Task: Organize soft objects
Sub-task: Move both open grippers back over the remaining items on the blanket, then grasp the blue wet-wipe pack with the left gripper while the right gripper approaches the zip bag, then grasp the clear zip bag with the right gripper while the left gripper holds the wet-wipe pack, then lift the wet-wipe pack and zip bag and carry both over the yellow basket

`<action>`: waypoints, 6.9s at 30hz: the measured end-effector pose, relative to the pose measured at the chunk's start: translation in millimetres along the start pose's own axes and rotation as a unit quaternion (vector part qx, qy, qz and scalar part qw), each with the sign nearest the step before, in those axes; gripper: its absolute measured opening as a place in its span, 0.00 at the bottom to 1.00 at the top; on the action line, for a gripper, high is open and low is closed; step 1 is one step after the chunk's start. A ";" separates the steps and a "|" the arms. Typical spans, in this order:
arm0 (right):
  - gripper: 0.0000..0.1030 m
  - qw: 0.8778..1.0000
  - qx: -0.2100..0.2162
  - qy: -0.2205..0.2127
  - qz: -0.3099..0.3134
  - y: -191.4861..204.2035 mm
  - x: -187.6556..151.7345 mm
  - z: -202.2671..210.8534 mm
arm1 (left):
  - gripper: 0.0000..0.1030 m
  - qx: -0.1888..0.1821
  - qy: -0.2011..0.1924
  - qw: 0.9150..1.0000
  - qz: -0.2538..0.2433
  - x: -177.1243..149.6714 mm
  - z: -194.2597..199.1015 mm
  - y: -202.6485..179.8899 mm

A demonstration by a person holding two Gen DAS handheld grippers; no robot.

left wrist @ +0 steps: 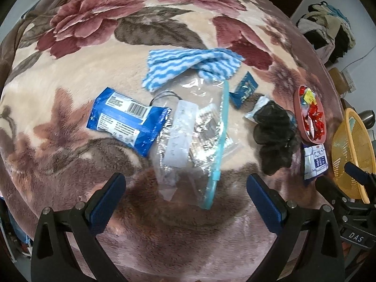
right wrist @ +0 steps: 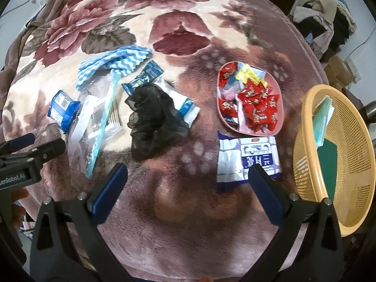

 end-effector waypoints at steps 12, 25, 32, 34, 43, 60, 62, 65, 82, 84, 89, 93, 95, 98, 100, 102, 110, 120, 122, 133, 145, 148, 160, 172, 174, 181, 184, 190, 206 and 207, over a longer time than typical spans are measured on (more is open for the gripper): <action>1.00 1.000 0.003 0.010 0.014 19.5 6.4 -13.7 | 1.00 0.000 0.010 1.000 0.018 2.1 -11.2 20.8; 1.00 0.999 0.010 0.023 0.024 38.5 11.1 -31.2 | 1.00 -0.005 0.022 0.999 0.046 2.9 -25.8 49.5; 1.00 0.999 0.016 0.029 0.030 51.0 17.1 -43.6 | 1.00 -0.005 0.030 0.996 0.081 7.4 -38.6 74.8; 1.00 0.999 0.018 0.032 0.033 55.2 18.6 -47.4 | 1.00 -0.007 0.033 0.995 0.094 10.5 -43.1 82.9; 1.00 0.998 0.026 0.038 0.037 67.7 33.3 -66.0 | 1.00 -0.017 0.041 0.983 0.176 33.3 -65.3 110.6; 1.00 0.998 0.043 0.023 0.026 63.5 61.7 -77.7 | 0.89 0.018 0.054 0.977 0.205 66.3 -114.5 107.3; 1.00 0.998 0.041 0.020 0.034 67.6 62.3 -78.0 | 0.85 0.014 0.050 0.981 0.189 60.0 -110.4 109.9; 1.00 0.998 0.039 0.010 0.050 79.0 64.8 -77.0 | 0.76 0.011 0.045 0.986 0.159 51.4 -101.0 113.5; 0.95 0.993 0.112 0.026 0.038 135.7 76.5 -110.0 | 0.74 0.010 0.064 0.990 0.129 3.9 -95.6 152.7; 0.69 0.993 0.114 0.027 0.034 136.7 79.9 -112.7 | 0.66 0.016 0.063 0.990 0.125 0.6 -97.8 154.9; 0.22 0.989 0.137 0.029 0.046 149.8 84.6 -109.9 | 0.59 0.014 0.046 0.991 0.121 1.5 -90.6 157.1; 0.17 0.984 0.171 0.003 0.057 162.0 84.8 -93.6 | 0.58 0.015 0.039 0.992 0.118 -2.1 -86.3 159.3; 0.17 0.980 0.192 0.007 0.050 166.8 82.8 -91.7 | 0.58 0.017 0.039 0.992 0.119 -4.1 -87.3 160.3; 0.21 0.978 0.206 0.021 0.038 169.7 78.6 -96.7 | 0.58 0.017 0.038 0.992 0.120 -8.9 -88.0 163.4; 0.22 0.979 0.196 0.033 0.033 168.1 75.6 -101.5 | 0.59 0.016 0.039 0.992 0.120 -6.1 -90.4 161.1; 0.22 0.980 0.194 0.039 0.034 167.7 72.4 -105.8 | 0.60 0.015 0.039 0.992 0.121 -2.6 -93.1 160.2; 0.12 0.979 0.187 0.047 0.064 171.1 55.0 -102.9 | 0.56 0.012 0.025 0.991 0.130 -7.1 -83.0 164.2; 0.10 0.979 0.194 -0.004 0.063 157.4 58.6 -53.3 | 0.55 0.015 0.001 0.993 0.115 -15.4 -43.4 148.2; 0.09 0.979 0.194 -0.012 0.063 154.8 58.0 -44.6 | 0.55 0.014 -0.004 0.994 0.111 -18.2 -34.9 141.7; 0.27 0.981 0.190 0.011 0.030 135.7 24.9 -34.3 | 0.55 0.014 -0.020 0.995 0.099 -40.9 -5.8 127.0; 1.00 0.991 0.130 0.033 -0.004 191.8 -1.5 -89.3 | 0.55 0.005 -0.019 0.992 0.127 -53.4 -15.6 173.5; 1.00 0.993 0.105 0.044 -0.023 203.7 0.1 -105.6 | 0.55 0.002 -0.020 0.991 0.129 -51.8 -16.8 184.5; 0.11 0.990 0.122 0.055 -0.043 171.7 -7.4 -93.9 | 0.55 -0.014 -0.011 0.994 0.111 -59.3 -25.2 167.4; 0.11 0.987 0.153 0.004 -0.042 132.2 -10.7 -35.0 | 0.55 -0.016 -0.030 0.997 0.069 -55.8 2.8 111.8; 0.11 0.987 0.153 -0.003 -0.039 130.0 -9.4 -30.7 | 0.55 -0.014 -0.033 0.997 0.062 -54.6 6.5 104.3; 0.11 0.985 0.167 -0.033 -0.034 118.8 -5.3 -5.5 | 0.55 -0.012 -0.041 0.998 0.048 -53.0 18.2 84.8; 0.11 0.984 0.170 -0.042 -0.036 114.5 -3.8 2.9 | 0.55 -0.012 -0.046 0.998 0.041 -51.8 24.0 76.3; 0.11 0.981 0.178 -0.063 -0.039 101.4 -5.7 25.7 | 0.55 -0.017 -0.054 0.998 0.026 -47.4 35.5 54.8; 0.11 0.976 0.179 -0.114 -0.057 60.6 -8.9 76.2 | 0.55 -0.022 -0.074 0.997 -0.021 -42.9 66.4 0.8; 0.11 0.975 0.178 -0.117 -0.059 57.9 -8.7 79.3 | 0.55 -0.023 -0.074 0.997 -0.024 -42.4 67.7 -3.0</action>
Point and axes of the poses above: each gripper's, at about its wrist camera, not at the fingertips, and z roughly against the way its jaws point, y to its left, x to its top, the point moved 9 cm from there along -z, roughly the way its jaws point, and after that the axes turned 6 degrees about x, right-handed, at the moved point
